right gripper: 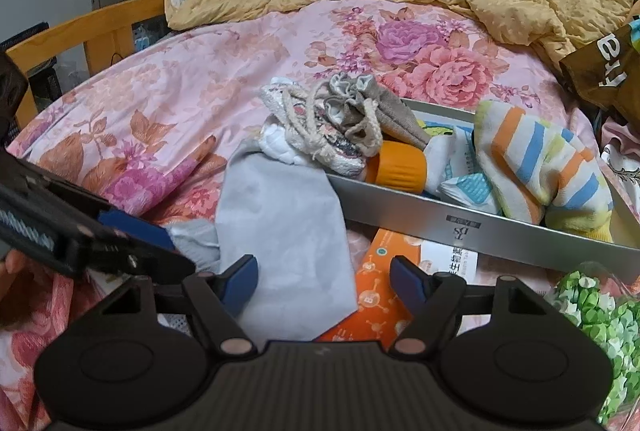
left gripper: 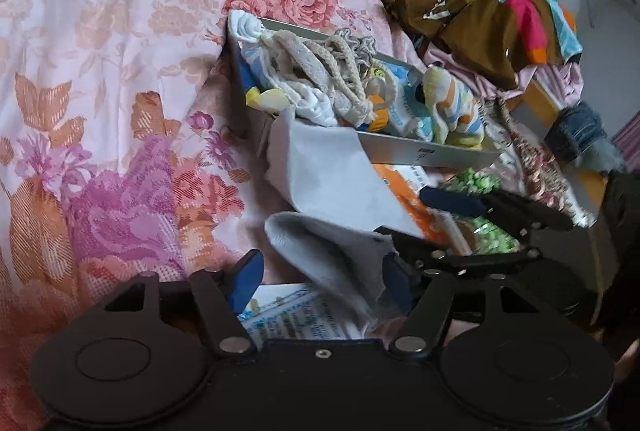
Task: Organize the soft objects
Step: 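Move left tool to the grey face mask while right tool approaches the light grey cloth, then close left tool on the grey mask while right tool closes on the grey cloth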
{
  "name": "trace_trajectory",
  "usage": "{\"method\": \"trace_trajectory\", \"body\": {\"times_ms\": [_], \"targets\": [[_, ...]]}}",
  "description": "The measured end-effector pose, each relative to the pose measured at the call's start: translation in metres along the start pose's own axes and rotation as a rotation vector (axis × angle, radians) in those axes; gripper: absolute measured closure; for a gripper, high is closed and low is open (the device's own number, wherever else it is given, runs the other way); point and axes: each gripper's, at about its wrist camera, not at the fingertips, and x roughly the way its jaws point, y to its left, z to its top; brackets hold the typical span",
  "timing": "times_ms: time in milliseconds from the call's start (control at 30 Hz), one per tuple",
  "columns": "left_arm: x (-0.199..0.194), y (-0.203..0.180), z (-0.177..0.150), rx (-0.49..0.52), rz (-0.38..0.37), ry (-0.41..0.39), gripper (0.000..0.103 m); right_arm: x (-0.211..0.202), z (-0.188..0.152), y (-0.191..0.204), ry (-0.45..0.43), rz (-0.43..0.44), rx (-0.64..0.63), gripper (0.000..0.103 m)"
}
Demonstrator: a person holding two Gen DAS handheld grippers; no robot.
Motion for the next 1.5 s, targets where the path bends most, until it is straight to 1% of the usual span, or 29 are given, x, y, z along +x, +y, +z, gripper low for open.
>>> {"method": "trace_trajectory", "body": {"times_ms": [67, 167, 333, 433, 467, 500, 600, 733, 900, 1033, 1067, 1133, 1167, 1200, 1233, 1300, 1333, 1433, 1467, 1500], "targets": [[-0.001, 0.003, 0.000, -0.030, -0.025, -0.001, 0.030, 0.001, -0.001, 0.002, 0.005, -0.002, -0.009, 0.029], [-0.001, 0.006, 0.001, -0.067, -0.053, 0.000, 0.029, 0.002, -0.002, 0.005, 0.011, 0.000, -0.021, 0.032], [0.004, 0.008, 0.002, -0.088, -0.073, 0.002, 0.030, 0.005, -0.004, 0.008, 0.023, 0.010, -0.031, 0.034], [0.007, 0.007, 0.002, -0.058, -0.056, 0.010, 0.038, 0.006, -0.005, 0.009, 0.027, 0.024, -0.025, 0.034], [0.008, 0.007, 0.002, -0.052, -0.050, 0.011, 0.043, 0.005, -0.006, 0.009, 0.027, 0.029, -0.025, 0.034], [0.009, 0.008, 0.002, -0.049, -0.042, 0.012, 0.049, 0.005, -0.006, 0.010, 0.027, 0.033, -0.025, 0.034], [0.010, 0.011, 0.002, -0.059, -0.033, 0.013, 0.058, 0.005, -0.006, 0.011, 0.026, 0.047, -0.026, 0.035], [0.011, 0.013, 0.002, -0.069, -0.026, 0.011, 0.065, 0.004, -0.006, 0.013, 0.029, 0.054, -0.041, 0.036], [0.011, 0.012, 0.000, -0.060, -0.011, 0.002, 0.080, 0.004, -0.006, 0.015, 0.030, 0.053, -0.037, 0.037], [0.010, 0.007, -0.001, -0.030, -0.013, -0.024, 0.084, 0.004, -0.006, 0.017, 0.034, 0.045, -0.040, 0.037], [0.010, 0.005, -0.001, -0.021, -0.014, -0.027, 0.085, 0.004, -0.006, 0.018, 0.034, 0.044, -0.043, 0.039], [0.010, 0.002, -0.001, -0.002, -0.008, -0.030, 0.088, 0.003, -0.007, 0.021, 0.036, 0.032, -0.061, 0.047], [0.010, 0.001, -0.002, 0.005, -0.002, -0.032, 0.090, 0.002, -0.007, 0.022, 0.036, 0.027, -0.066, 0.049], [0.010, -0.001, -0.002, 0.010, 0.003, -0.035, 0.090, 0.002, -0.007, 0.022, 0.036, 0.024, -0.067, 0.053], [0.010, -0.001, -0.002, 0.014, 0.005, -0.036, 0.091, 0.002, -0.008, 0.022, 0.037, 0.020, -0.066, 0.060], [0.009, -0.003, -0.002, 0.023, 0.015, -0.038, 0.092, 0.004, -0.008, 0.022, 0.063, 0.012, -0.060, 0.071], [0.009, -0.004, -0.003, 0.031, 0.027, -0.038, 0.093, 0.005, -0.010, 0.023, 0.069, 0.006, -0.062, 0.075], [0.012, -0.009, -0.004, 0.073, 0.102, -0.020, 0.095, 0.005, -0.014, 0.027, 0.077, -0.008, -0.082, 0.081], [0.013, -0.009, -0.004, 0.079, 0.115, -0.015, 0.096, 0.004, -0.015, 0.029, 0.075, -0.018, -0.090, 0.083], [0.013, -0.009, -0.005, 0.083, 0.119, -0.017, 0.097, 0.003, -0.016, 0.030, 0.072, -0.029, -0.098, 0.088]]}}
